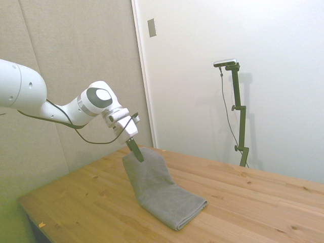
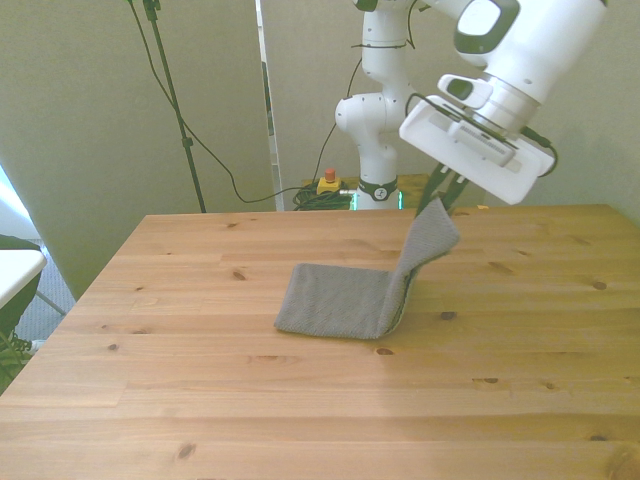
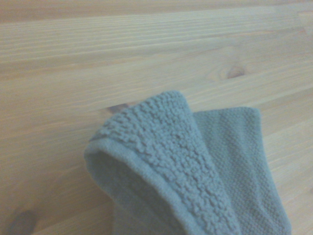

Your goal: Fold the towel

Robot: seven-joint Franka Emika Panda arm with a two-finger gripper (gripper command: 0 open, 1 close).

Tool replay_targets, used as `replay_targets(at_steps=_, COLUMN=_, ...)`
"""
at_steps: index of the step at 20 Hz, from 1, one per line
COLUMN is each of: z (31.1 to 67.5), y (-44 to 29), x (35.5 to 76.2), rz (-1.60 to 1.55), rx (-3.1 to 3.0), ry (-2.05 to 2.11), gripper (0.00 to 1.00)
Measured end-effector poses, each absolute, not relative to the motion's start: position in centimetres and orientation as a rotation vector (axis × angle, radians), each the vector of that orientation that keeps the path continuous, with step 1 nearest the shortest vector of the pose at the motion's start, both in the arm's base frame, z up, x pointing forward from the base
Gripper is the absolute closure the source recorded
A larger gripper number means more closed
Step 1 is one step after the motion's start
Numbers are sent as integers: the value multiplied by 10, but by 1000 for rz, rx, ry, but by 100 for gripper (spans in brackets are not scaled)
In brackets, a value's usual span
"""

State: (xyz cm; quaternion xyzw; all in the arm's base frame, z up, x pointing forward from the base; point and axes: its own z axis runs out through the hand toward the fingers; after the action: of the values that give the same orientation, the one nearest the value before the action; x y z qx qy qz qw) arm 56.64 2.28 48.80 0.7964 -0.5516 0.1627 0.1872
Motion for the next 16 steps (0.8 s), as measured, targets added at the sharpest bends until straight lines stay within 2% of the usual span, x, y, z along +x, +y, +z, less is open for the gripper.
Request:
replay_targets(at_steps=5, z=484, y=-42, x=566, rz=434, rx=2221, ry=-1614, gripper=100)
replay_targets(at_steps=12, z=509, y=-78, x=542, rz=431, rx=2242, ry=-1673, gripper=100)
replay_targets(at_steps=16, z=498, y=-110, x=533, rz=387, rx=2284, ry=-1709, gripper=100)
